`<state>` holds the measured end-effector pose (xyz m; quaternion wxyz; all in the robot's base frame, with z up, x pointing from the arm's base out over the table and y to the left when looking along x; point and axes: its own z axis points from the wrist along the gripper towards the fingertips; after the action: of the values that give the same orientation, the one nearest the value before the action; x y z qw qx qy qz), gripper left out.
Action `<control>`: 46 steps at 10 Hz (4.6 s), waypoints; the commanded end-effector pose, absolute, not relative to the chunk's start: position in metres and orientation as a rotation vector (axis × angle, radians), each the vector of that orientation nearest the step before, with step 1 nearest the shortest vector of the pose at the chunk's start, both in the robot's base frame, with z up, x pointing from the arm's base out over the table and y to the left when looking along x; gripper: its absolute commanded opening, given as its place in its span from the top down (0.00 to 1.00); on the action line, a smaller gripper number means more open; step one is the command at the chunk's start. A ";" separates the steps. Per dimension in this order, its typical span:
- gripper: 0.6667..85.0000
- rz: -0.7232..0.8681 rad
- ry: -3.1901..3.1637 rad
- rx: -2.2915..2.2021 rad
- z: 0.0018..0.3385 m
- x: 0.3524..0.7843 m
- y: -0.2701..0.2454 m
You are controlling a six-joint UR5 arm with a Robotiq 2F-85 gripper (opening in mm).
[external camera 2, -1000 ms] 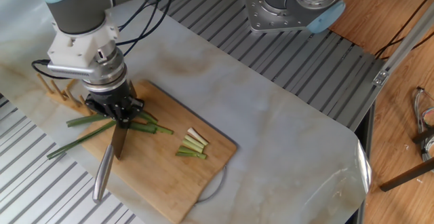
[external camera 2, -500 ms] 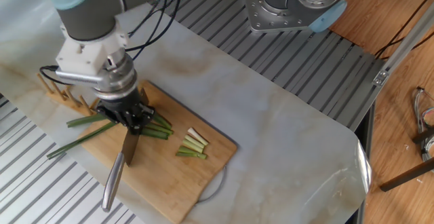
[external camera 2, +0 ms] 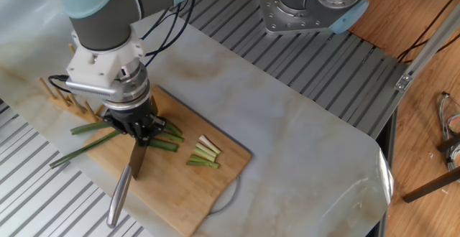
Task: Chop the green garlic
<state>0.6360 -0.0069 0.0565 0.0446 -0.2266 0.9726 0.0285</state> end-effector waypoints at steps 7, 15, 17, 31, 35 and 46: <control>0.99 -0.014 3.081 -0.617 0.051 0.617 -0.017; 0.99 0.063 3.043 -0.640 0.054 0.621 -0.011; 0.99 0.102 3.003 -0.686 0.062 0.623 -0.021; 0.99 0.208 2.869 -0.692 0.064 0.649 -0.015; 0.99 0.212 2.872 -0.691 0.057 0.644 -0.019; 0.99 0.175 2.930 -0.692 0.062 0.633 -0.040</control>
<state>0.6383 -0.0312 0.0560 0.0696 -0.2310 0.9688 0.0572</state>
